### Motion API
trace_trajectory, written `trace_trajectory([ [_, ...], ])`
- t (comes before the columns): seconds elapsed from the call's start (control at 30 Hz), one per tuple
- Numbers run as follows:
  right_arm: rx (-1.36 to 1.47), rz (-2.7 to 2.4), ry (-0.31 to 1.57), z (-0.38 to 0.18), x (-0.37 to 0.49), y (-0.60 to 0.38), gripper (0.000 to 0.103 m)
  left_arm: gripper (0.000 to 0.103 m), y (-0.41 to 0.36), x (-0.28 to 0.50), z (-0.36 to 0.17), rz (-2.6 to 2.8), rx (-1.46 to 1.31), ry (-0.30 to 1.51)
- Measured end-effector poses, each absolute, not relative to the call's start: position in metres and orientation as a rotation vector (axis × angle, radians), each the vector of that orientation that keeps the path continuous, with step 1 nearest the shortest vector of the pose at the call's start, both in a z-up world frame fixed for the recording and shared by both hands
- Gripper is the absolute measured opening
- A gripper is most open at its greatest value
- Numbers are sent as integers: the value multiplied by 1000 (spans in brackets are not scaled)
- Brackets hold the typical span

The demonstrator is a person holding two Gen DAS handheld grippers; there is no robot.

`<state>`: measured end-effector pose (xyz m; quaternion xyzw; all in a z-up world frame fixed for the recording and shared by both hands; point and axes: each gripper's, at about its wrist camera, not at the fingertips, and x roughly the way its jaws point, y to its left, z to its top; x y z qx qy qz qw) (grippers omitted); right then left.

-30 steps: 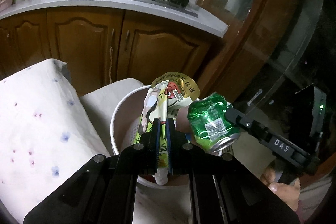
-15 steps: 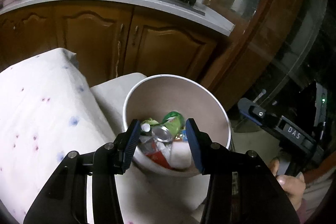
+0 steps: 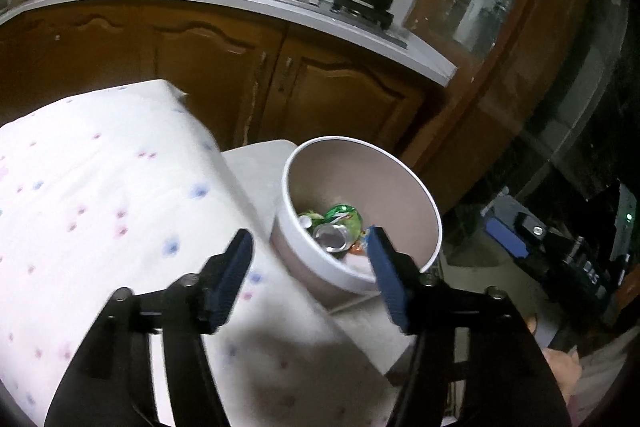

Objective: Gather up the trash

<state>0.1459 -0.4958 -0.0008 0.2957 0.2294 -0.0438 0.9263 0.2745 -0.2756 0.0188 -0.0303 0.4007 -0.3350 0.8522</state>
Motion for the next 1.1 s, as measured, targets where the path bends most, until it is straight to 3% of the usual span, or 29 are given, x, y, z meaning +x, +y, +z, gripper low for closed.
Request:
trace_trajectory([
  [0.13,612,-76,437,4,132,-475,95,86,-247,257,22,-665,-102,818],
  [0.67,515,-115,420,15,75,-385,99,90,-147,183,38,-526,-132,703],
  [0.83,352,-182,323,42,51,-347,103,103,-125,153,54,-463,-120,600],
  [1.1,128,-248,184,79,29,-292,103,103,-102,110,82,-340,-21,410],
])
